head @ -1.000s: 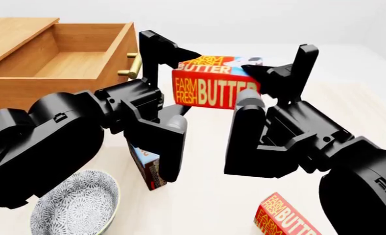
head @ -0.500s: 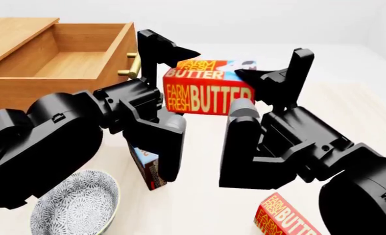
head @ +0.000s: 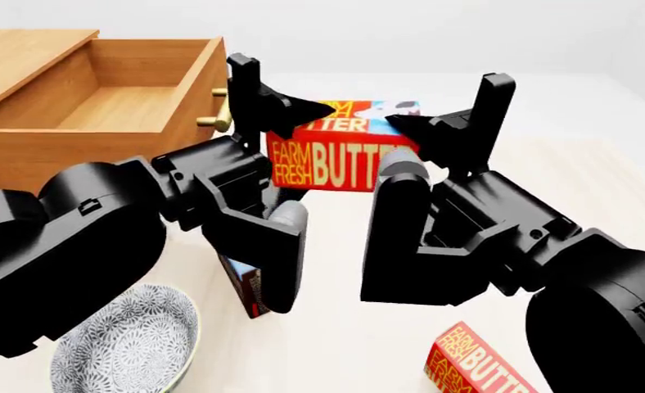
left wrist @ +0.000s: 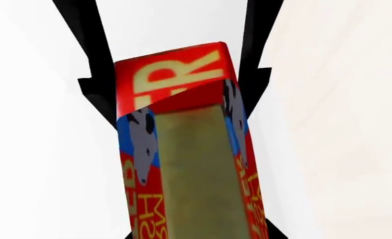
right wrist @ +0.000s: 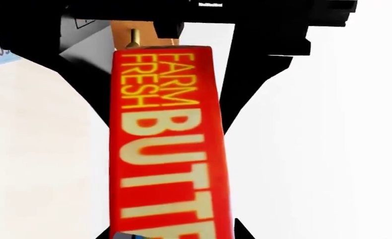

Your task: Put the butter at the front in the top drawer of the cabinet and close it.

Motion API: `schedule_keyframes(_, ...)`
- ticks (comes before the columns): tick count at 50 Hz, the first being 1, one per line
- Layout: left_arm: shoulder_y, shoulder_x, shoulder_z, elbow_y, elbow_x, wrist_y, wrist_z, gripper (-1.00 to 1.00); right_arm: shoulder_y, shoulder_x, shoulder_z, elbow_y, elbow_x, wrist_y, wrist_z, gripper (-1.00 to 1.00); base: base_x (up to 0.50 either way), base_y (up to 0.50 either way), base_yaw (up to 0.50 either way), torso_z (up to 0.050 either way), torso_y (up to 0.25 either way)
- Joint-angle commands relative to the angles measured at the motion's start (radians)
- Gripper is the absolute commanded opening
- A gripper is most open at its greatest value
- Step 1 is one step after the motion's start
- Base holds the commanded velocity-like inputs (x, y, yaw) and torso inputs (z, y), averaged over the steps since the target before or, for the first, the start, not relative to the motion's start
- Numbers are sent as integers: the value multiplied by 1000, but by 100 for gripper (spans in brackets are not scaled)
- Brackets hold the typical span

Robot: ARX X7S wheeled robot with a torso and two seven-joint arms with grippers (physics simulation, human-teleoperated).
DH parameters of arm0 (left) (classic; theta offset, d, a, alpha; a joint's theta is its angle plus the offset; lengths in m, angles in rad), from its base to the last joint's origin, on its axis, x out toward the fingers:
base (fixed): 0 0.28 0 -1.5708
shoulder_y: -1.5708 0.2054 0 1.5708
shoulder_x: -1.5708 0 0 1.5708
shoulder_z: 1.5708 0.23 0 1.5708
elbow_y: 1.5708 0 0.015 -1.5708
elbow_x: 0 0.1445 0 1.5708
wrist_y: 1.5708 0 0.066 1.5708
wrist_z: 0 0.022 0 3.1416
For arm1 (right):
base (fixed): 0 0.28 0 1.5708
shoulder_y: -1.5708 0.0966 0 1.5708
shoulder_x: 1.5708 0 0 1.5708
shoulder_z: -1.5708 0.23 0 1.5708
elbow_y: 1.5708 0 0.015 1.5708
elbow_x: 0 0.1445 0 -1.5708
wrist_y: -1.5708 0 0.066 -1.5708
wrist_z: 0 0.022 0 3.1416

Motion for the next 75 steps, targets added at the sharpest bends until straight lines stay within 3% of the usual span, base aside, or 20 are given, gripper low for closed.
schedule_keyframes(1, 10, 4, -23, 23, -15, 30, -14, -100, 4, -4, 77, 25, -90, -26, 23, -100, 0, 0, 0, 0, 0)
schedule_keyframes(15, 9, -4, -42, 42, -24, 17, -22, -100, -19, 0, 107, 5, -92, 2, 30, -100, 0, 0, 0, 1, 1)
schedule_keyframes(16, 7, -7, -44, 47, -25, 16, -23, -100, -20, 5, 102, 3, -99, 5, 34, 100, 0, 0, 0, 0, 0)
schedule_keyframes(27, -2, -33, -64, 85, -23, 4, -31, -100, -64, 71, 89, -58, -157, 74, 34, 100, 0, 0, 0, 0, 1)
schedule_keyframes(30, -4, -36, -67, 85, -19, 2, -33, -100, -142, 81, 135, -60, -294, 61, -66, 100, 0, 0, 0, 0, 3)
schedule_keyframes(34, -10, -43, -69, 91, -18, -11, -25, -100, -311, 82, 231, -60, -610, 35, -317, 100, 0, 0, 0, 3, 0)
schedule_keyframes(38, -16, -52, -77, 101, -35, -37, -10, -100, -519, 54, 471, -60, -877, -56, -577, 100, 0, 0, 0, 0, 0)
schedule_keyframes(40, -19, -54, -82, 104, -42, -52, -5, -100, -640, 14, 662, -60, -955, -148, -689, 100, 0, 0, 0, 0, 5)
schedule_keyframes(43, -22, -53, -94, 119, -58, -104, -4, -100, -780, -99, 959, -60, -1014, -316, -837, 100, 0, 0, 0, 0, 0)
schedule_keyframes(46, -16, -43, -137, 151, -123, -212, -19, -100, -802, -226, 1107, -60, -1084, -385, -961, 100, 0, 0, 0, 0, 0)
schedule_keyframes(55, 13, 17, -460, 231, -609, -542, -107, -100, -712, -585, 1157, 8, -1362, -251, -1247, 100, 0, 0, 0, 1, 1)
schedule_keyframes(60, 13, 75, -639, 198, -844, -691, -214, -100, -698, -815, 1236, 63, -1424, -247, -1253, 100, 0, 0, 0, 0, 2)
schedule_keyframes(64, -8, 144, -762, 132, -1024, -859, -342, -100, -672, -819, 1173, 106, -1489, -69, -1253, 100, 0, 0, 0, 0, 0)
schedule_keyframes(70, -58, 287, -978, -103, -1395, -1188, -659, -100, -655, -818, 1174, 168, -1517, 103, -1253, 100, 0, 0, 0, 0, 2)
schedule_keyframes(72, -71, 304, -990, -133, -1456, -1226, -699, -100, -633, -818, 1180, 185, -1515, 167, -1252, 100, 0, 0, 0, 0, 0)
schedule_keyframes(75, -71, 333, -1042, -251, -1615, -1245, -900, -100, -610, -817, 1182, 201, -1497, 250, -1252, 100, 0, 0, 0, 3, 0)
